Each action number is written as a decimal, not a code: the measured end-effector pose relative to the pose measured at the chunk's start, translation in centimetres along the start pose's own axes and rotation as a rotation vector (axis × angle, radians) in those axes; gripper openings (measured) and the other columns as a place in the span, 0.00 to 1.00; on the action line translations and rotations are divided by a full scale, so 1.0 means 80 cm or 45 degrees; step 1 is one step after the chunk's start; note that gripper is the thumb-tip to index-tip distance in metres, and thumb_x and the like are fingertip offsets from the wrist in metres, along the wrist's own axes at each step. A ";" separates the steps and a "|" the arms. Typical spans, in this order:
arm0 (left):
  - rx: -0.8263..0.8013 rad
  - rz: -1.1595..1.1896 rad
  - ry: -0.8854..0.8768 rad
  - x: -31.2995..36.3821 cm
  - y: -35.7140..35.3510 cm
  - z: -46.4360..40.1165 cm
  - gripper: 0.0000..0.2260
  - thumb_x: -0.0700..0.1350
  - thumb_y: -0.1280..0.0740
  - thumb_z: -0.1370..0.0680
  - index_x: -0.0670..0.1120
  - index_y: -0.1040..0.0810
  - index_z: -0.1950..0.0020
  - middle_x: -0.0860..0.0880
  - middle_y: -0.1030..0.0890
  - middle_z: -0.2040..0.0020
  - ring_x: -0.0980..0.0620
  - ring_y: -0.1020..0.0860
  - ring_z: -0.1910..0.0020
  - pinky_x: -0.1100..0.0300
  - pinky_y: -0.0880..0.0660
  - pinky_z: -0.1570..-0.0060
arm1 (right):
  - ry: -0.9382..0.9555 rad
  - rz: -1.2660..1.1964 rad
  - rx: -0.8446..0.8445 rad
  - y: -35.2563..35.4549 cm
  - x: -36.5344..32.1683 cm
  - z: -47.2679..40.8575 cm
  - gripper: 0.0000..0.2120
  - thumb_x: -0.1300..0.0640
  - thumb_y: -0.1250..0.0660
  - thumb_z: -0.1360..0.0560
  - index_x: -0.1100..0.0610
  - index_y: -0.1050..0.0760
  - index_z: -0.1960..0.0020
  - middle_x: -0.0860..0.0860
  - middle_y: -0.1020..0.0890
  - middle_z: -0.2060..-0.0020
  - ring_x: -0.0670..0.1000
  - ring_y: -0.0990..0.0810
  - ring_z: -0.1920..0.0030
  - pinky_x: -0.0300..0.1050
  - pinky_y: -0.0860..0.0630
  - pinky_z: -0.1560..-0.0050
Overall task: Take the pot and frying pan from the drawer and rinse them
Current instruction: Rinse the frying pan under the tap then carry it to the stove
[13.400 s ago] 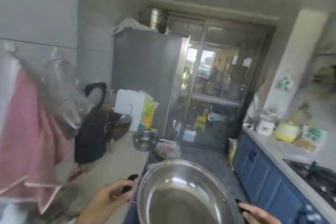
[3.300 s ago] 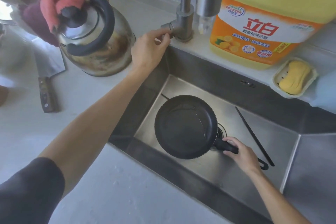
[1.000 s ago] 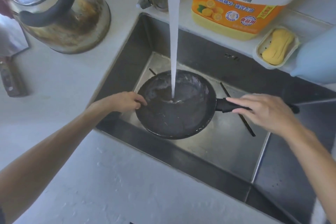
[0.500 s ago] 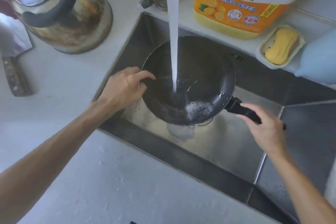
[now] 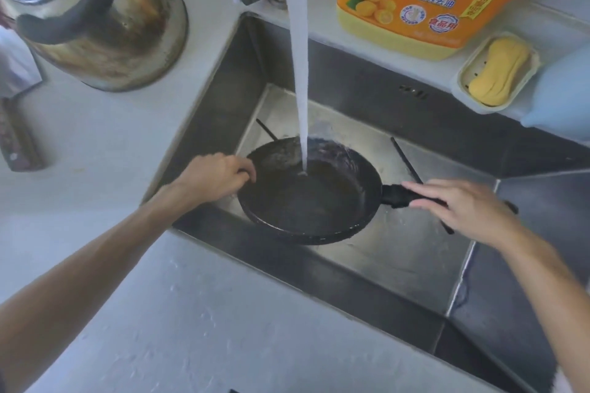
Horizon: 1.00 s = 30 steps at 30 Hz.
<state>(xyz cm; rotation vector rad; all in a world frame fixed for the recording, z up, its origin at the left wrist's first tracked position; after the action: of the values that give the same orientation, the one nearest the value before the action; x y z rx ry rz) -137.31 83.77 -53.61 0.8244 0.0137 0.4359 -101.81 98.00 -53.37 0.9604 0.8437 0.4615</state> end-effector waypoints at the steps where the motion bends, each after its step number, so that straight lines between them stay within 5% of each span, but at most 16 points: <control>1: -0.082 0.071 0.028 0.001 -0.013 -0.007 0.13 0.46 0.44 0.24 0.63 0.24 0.52 0.50 0.19 0.47 0.45 0.23 0.43 0.53 0.30 0.47 | 0.037 0.102 0.026 0.017 -0.001 -0.004 0.34 0.30 0.58 0.27 0.45 0.26 0.35 0.36 0.22 0.56 0.45 0.25 0.62 0.33 0.38 0.70; 6: -0.191 0.317 -0.007 0.021 -0.038 -0.034 0.15 0.42 0.41 0.25 0.62 0.21 0.53 0.55 0.21 0.47 0.52 0.24 0.49 0.59 0.30 0.50 | 0.239 0.413 0.283 0.070 -0.016 -0.011 0.19 0.45 0.40 0.25 0.54 0.20 0.42 0.50 0.15 0.56 0.57 0.19 0.61 0.47 0.27 0.65; 11: 0.306 0.436 0.032 0.030 -0.024 -0.033 0.14 0.43 0.40 0.24 0.61 0.21 0.50 0.55 0.19 0.56 0.48 0.20 0.52 0.57 0.27 0.54 | 0.129 0.415 0.565 0.076 -0.011 0.003 0.12 0.51 0.32 0.25 0.55 0.19 0.45 0.53 0.15 0.55 0.59 0.19 0.59 0.52 0.27 0.60; 17: 0.924 0.234 -0.234 0.016 0.008 -0.006 0.12 0.39 0.39 0.23 0.53 0.19 0.48 0.52 0.27 0.63 0.47 0.25 0.58 0.53 0.25 0.60 | -0.434 -0.215 0.610 0.024 -0.011 0.015 0.22 0.54 0.25 0.33 0.54 0.25 0.42 0.53 0.17 0.51 0.56 0.20 0.50 0.42 0.32 0.48; 21: 1.107 0.063 -0.321 0.008 0.021 0.000 0.12 0.37 0.39 0.24 0.51 0.18 0.51 0.48 0.24 0.63 0.45 0.26 0.62 0.56 0.28 0.62 | -0.510 -0.401 0.483 -0.010 -0.023 0.014 0.20 0.60 0.24 0.33 0.59 0.22 0.43 0.53 0.19 0.55 0.56 0.21 0.52 0.34 0.34 0.53; 24: 1.123 0.126 -0.289 0.006 0.022 0.000 0.06 0.38 0.39 0.24 0.47 0.25 0.52 0.48 0.21 0.60 0.45 0.24 0.62 0.55 0.28 0.63 | -0.511 -0.437 0.459 -0.005 -0.033 0.014 0.16 0.61 0.24 0.34 0.58 0.21 0.48 0.49 0.21 0.58 0.46 0.25 0.57 0.25 0.36 0.56; 27: 1.057 0.242 -0.131 0.004 0.012 -0.005 0.08 0.42 0.37 0.23 0.47 0.37 0.52 0.48 0.24 0.61 0.47 0.29 0.66 0.54 0.30 0.65 | -0.476 -0.304 0.438 0.013 -0.035 0.011 0.15 0.57 0.26 0.32 0.54 0.24 0.46 0.50 0.19 0.50 0.52 0.22 0.49 0.44 0.28 0.49; 30: 1.027 0.533 0.050 0.010 0.007 -0.008 0.12 0.45 0.35 0.23 0.43 0.37 0.49 0.51 0.24 0.56 0.49 0.27 0.63 0.56 0.31 0.59 | -0.484 -0.172 0.221 0.020 -0.029 0.005 0.18 0.52 0.29 0.30 0.52 0.31 0.43 0.52 0.21 0.43 0.58 0.22 0.43 0.57 0.25 0.47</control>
<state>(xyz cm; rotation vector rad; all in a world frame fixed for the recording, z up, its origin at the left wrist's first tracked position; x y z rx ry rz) -136.94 84.86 -53.54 1.6248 0.0564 0.8656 -102.85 97.01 -50.89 1.1000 0.6036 0.0828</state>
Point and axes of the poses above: each hand's wrist, its own z-axis away from the middle knuckle, its own y-axis out of the back of the hand, x = y × z, the point moved 2 cm from there along -z, towards the middle knuckle
